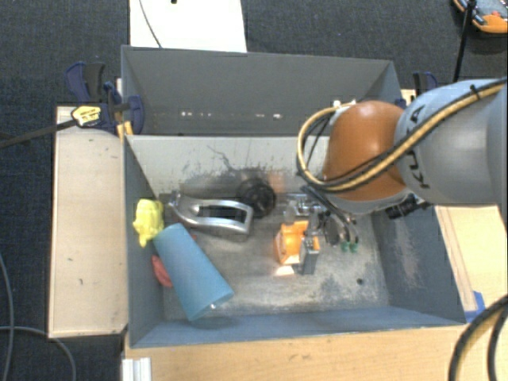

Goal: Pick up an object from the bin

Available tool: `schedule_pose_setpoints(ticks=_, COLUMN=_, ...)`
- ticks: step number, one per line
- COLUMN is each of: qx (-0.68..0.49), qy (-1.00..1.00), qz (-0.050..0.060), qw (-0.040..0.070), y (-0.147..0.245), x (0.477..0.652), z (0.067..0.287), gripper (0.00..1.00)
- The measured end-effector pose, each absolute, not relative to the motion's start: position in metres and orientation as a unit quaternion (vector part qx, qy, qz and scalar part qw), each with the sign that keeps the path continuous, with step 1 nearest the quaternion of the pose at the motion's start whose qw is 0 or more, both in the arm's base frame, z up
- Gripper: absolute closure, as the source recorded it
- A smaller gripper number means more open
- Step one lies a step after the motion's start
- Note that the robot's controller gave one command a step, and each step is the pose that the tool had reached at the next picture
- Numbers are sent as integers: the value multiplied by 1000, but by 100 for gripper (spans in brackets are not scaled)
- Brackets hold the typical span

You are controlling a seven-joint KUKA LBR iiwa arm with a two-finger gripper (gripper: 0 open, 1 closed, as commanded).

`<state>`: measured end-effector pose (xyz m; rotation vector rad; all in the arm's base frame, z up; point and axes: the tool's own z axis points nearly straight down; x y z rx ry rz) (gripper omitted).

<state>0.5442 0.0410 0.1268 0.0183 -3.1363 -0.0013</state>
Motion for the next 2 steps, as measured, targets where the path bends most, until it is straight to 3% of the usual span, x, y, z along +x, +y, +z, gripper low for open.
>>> schedule_pose_setpoints(ticks=1, qx=5, qy=-1000, qz=0, qw=-1, y=41, x=546, z=131, gripper=0)
schedule_pose_setpoints(ticks=2, qx=11, qy=-1000, qz=-2, qw=-12, y=27, x=544, z=92, gripper=0)
